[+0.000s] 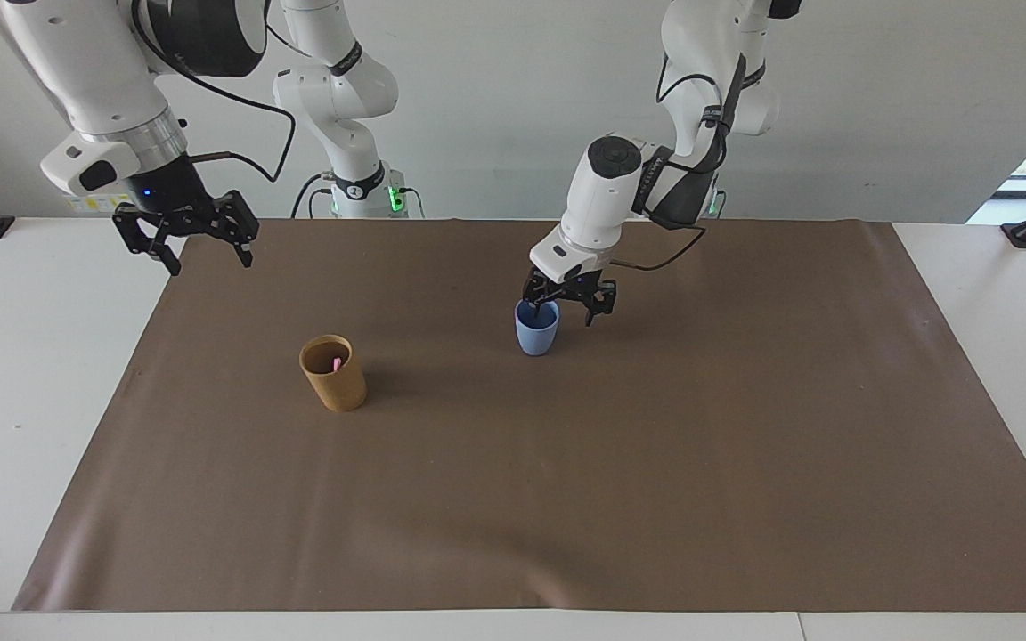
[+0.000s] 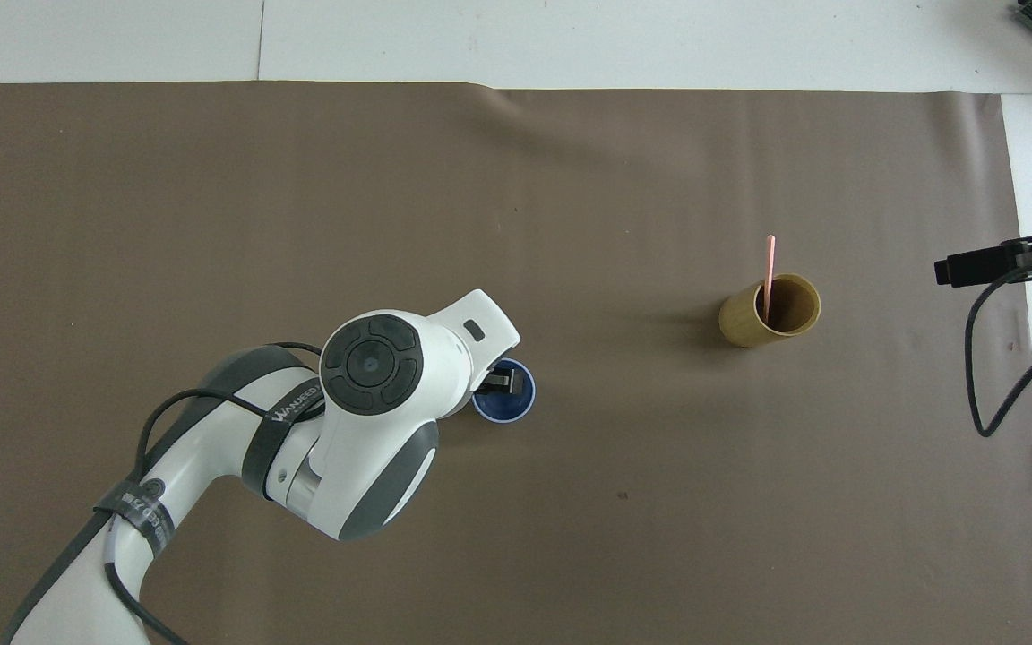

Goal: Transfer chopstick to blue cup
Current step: 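Slide the blue cup with the left gripper toward the table center, then release the blue cup and withdraw the left gripper while the right gripper reaches the chopstick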

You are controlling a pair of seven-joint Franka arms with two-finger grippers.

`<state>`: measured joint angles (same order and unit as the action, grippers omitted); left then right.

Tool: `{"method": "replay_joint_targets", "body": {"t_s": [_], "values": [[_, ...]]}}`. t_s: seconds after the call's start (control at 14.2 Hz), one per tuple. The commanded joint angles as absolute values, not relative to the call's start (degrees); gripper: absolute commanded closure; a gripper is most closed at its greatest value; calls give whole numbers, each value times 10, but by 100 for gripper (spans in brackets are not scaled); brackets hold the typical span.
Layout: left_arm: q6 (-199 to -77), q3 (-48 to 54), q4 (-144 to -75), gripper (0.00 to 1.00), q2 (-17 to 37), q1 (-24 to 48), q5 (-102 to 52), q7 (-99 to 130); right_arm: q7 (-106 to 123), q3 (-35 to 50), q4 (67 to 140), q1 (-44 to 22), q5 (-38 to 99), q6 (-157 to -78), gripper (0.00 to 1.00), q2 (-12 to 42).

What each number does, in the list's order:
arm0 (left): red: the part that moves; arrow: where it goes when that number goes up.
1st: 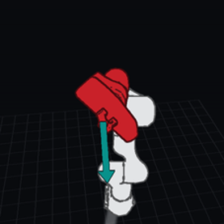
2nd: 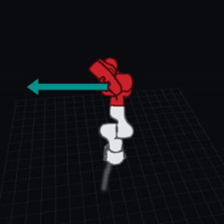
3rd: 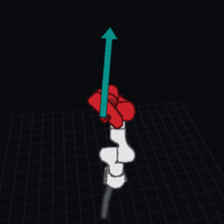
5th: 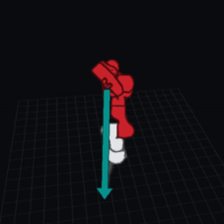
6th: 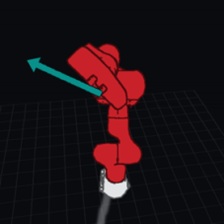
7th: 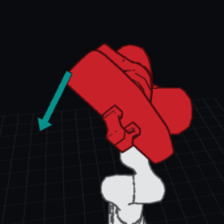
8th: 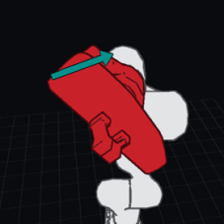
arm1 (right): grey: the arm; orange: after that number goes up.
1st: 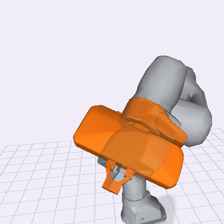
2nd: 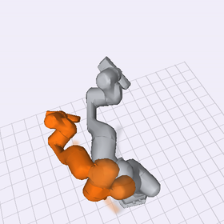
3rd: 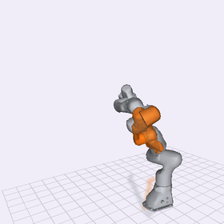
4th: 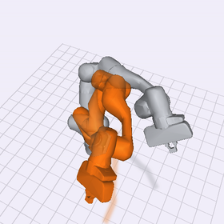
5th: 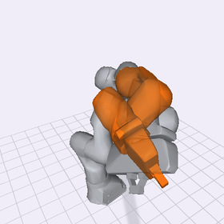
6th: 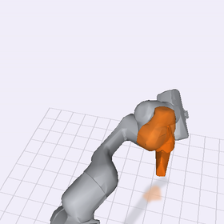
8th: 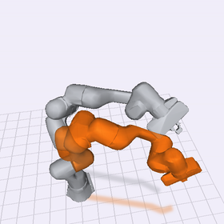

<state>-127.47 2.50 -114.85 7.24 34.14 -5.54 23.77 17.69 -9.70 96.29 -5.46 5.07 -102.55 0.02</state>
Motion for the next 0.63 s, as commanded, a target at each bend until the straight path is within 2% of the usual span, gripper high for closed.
{"method": "replay_joint_targets", "body": {"t_s": [0.0, 0.28, 0.42, 0.56], "values": [[-1213, 24, -1165, 0, 12, 291, -57, 187, 263, -96, 990, -64, 83, -1074, 0, 14], [-1163, 24, -1144, 0, -39, 180, -55, 55, 337, -95, 1038, -95, 175, -1190, 0, 38], [-1100, 23, -1085, 0, -36, 124, -54, -22, 382, -95, 1048, -110, 204, -1235, 0, 55], [-1032, 23, -1005, 0, -19, 91, -48, -46, 387, -95, 1056, -113, 207, -1247, 0, 62]]}}
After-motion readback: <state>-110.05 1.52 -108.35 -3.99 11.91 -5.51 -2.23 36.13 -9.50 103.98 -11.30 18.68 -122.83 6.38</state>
